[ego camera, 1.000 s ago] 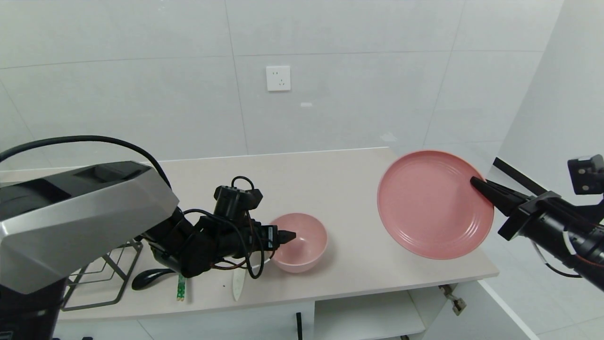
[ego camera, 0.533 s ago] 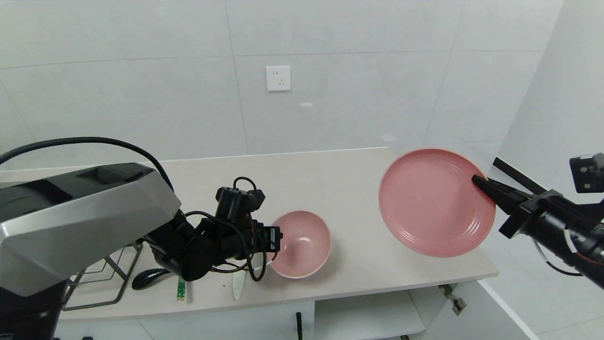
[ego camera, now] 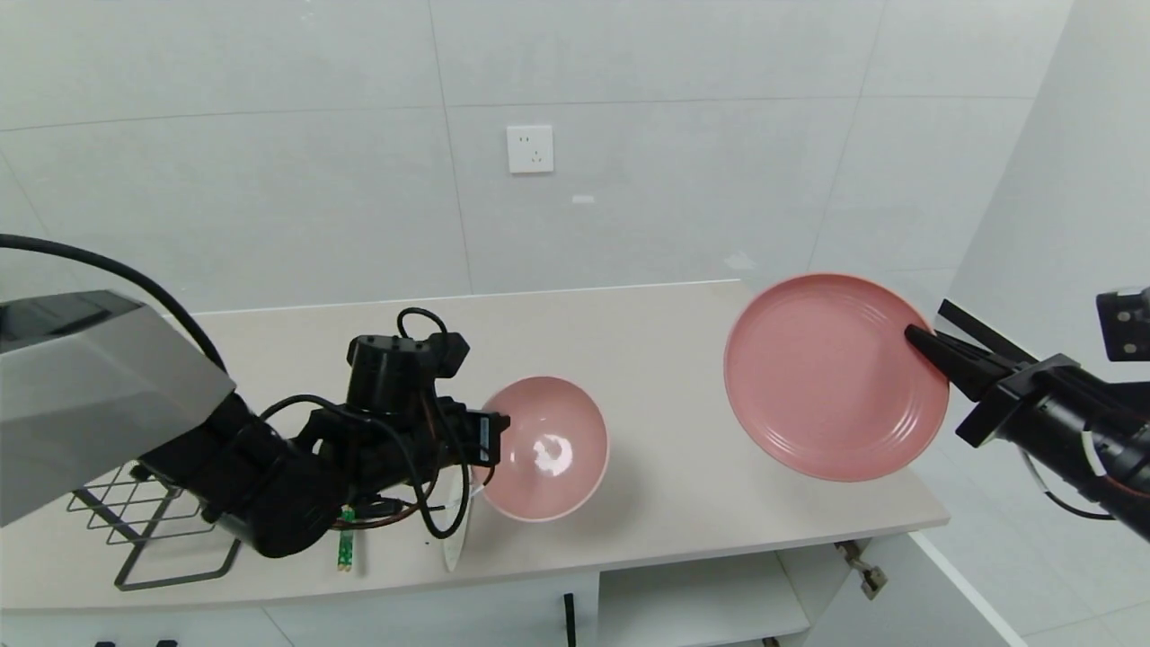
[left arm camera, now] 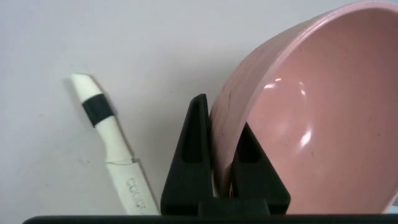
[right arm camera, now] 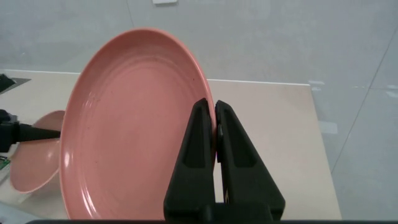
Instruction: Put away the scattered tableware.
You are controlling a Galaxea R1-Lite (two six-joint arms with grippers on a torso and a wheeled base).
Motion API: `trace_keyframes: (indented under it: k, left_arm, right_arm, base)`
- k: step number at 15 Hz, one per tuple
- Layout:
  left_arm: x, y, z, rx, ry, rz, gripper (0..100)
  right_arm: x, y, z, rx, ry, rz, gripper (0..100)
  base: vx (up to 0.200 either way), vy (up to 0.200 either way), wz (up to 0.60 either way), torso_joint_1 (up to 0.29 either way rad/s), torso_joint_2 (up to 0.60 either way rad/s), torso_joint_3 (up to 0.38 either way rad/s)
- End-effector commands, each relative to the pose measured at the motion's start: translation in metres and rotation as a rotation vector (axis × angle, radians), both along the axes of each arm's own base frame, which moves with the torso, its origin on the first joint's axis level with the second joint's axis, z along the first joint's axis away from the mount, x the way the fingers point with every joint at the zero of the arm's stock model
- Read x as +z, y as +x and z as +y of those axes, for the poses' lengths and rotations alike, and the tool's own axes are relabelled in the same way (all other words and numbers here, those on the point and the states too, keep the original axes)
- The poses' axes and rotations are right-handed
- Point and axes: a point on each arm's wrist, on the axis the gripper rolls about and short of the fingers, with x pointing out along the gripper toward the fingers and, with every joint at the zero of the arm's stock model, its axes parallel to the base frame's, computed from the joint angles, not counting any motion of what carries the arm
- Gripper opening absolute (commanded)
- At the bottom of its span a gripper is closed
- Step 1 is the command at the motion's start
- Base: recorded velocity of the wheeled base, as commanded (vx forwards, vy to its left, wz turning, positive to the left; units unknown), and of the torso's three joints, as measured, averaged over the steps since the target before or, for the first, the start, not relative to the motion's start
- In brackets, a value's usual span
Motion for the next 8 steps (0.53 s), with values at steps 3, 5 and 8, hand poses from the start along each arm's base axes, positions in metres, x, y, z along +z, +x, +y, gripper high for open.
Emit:
trace_keyframes:
  k: [3,5,8]
  left_arm:
    - [0.028,-0.061,0.031,0.044,-0.02,-0.121,0]
    - [0.041,-0.099,0.046,0.063,-0.024,-0.18,0]
    - [0.057,-0.136,0.068,0.081,-0.067,-0.252,0]
  right_arm:
    - [0.013,-0.012,-0.001,-0.002,0.013,-0.057,0]
    - [0.024,-0.023,-0.002,0.001,0.024,-0.106,0]
    - [0.016,-0.034,-0.002,0.003,0.026,-0.067,0]
  base:
    - [0.0,0.0,0.0,0.0,0.0,0.0]
    - [0.0,0.0,0.0,0.0,0.0,0.0]
    - [0.0,0.0,0.0,0.0,0.0,0.0]
